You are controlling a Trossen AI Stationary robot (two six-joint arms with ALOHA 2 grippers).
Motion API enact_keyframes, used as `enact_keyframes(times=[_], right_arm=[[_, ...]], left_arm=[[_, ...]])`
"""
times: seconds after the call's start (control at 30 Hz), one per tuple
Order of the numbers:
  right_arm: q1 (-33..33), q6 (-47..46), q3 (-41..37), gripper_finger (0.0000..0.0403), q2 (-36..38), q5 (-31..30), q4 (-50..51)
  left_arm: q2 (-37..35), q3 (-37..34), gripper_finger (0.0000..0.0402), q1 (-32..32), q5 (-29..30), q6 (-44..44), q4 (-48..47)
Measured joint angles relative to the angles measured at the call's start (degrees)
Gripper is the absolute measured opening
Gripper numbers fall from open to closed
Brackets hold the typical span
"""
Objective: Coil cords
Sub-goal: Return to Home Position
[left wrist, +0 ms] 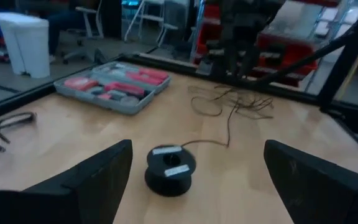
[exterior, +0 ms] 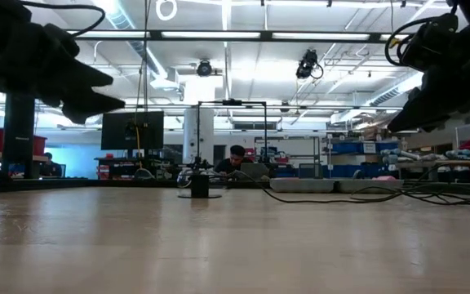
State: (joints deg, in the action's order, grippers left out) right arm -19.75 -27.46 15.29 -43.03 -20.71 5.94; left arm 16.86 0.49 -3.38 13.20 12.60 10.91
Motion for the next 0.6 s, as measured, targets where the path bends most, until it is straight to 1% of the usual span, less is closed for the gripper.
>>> enact_keyframes(times=[0.17, 0.27, 0.33, 0.37, 0.43, 0.6], right_arm=[[0.00, 0.02, 0.00, 0.0061, 0.00, 0.00, 0.08], [0.00, 0.04, 0.00, 0.0061, 0.00, 0.00, 0.06], [0.00, 0.04, 0.00, 0.0061, 0.00, 0.02, 0.01], [0.00, 0.07, 0.00, 0.0061, 0.00, 0.03, -0.07], [0.00, 0.11, 0.00, 0.0061, 0.00, 0.07, -0.18], [0.00, 0.20, 0.00, 0.0061, -0.02, 0.07, -0.27]], left_arm=[[-8.04, 0.00, 0.0367, 0.00, -4.00, -3.19, -3.62], [-13.13, 0.00, 0.0367, 0.04, -3.66, -3.30, -8.78], [-15.73, 0.00, 0.0367, 0.04, -4.68, -3.81, -9.09], [-16.83, -0.01, 0.0367, 0.02, -6.20, -4.62, -9.20], [-16.86, -0.02, 0.0367, 0.01, -8.40, -6.30, -8.83], [-16.87, -0.02, 0.0367, 0.04, -8.15, -6.36, -9.92]])
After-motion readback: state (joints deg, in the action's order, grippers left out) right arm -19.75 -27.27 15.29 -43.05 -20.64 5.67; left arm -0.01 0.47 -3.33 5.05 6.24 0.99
